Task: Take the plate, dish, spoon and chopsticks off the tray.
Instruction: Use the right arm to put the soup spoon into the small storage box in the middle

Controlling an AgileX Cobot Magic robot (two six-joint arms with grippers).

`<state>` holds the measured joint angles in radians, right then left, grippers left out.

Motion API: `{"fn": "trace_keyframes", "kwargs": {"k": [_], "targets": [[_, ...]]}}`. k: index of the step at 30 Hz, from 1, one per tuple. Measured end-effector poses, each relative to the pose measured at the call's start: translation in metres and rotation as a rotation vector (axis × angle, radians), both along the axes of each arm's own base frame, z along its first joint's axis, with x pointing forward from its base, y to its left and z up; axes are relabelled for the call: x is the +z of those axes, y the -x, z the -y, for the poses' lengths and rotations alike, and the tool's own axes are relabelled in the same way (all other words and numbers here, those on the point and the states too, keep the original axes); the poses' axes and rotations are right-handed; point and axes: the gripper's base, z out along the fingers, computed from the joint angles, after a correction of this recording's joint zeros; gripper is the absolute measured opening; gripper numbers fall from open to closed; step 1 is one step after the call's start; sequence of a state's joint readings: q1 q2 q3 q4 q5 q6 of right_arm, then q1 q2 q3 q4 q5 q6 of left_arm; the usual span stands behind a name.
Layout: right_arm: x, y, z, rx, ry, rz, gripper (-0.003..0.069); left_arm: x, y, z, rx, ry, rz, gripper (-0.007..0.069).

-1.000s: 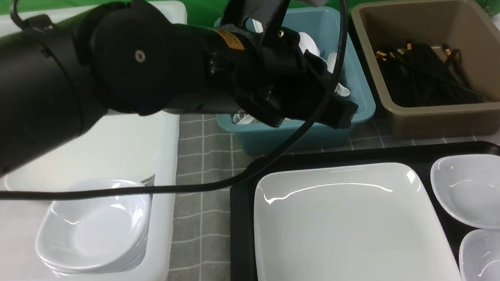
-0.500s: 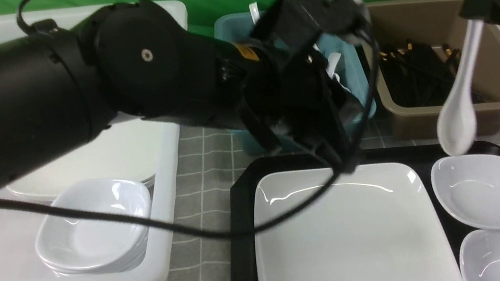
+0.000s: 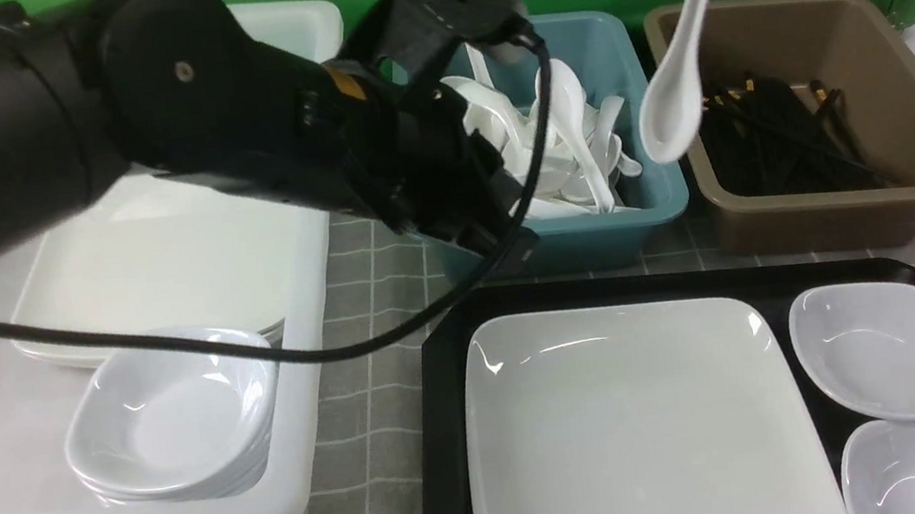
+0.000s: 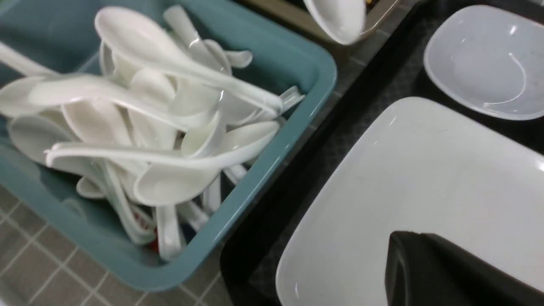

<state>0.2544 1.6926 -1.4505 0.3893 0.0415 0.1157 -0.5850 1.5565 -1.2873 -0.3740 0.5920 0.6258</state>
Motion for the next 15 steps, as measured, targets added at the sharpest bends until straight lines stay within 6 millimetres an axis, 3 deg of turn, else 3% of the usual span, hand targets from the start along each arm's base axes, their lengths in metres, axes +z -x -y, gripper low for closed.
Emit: {"fn": "trace_keyframes", "kwargs": {"k": [4, 10, 14, 15], "targets": [[-0.026, -0.033, -0.009, -0.001, 0.008, -0.038, 0.0163, -0.002, -0.001, -0.005, 0.006, -0.013, -0.022, 0.0001], [-0.061, -0.062, -0.022, 0.016, 0.026, -0.098, 0.0182, -0.002, -0.001, -0.005, 0.004, -0.017, -0.028, 0.0001], [-0.072, -0.064, -0.032, 0.058, 0.065, -0.13, 0.0309, -0.002, -0.001, -0.005, 0.005, -0.017, -0.029, 0.0001], [-0.071, -0.062, -0.037, 0.103, 0.108, -0.146, 0.0422, -0.002, -0.001, -0.005, 0.008, -0.015, -0.031, 0.0001]]}}
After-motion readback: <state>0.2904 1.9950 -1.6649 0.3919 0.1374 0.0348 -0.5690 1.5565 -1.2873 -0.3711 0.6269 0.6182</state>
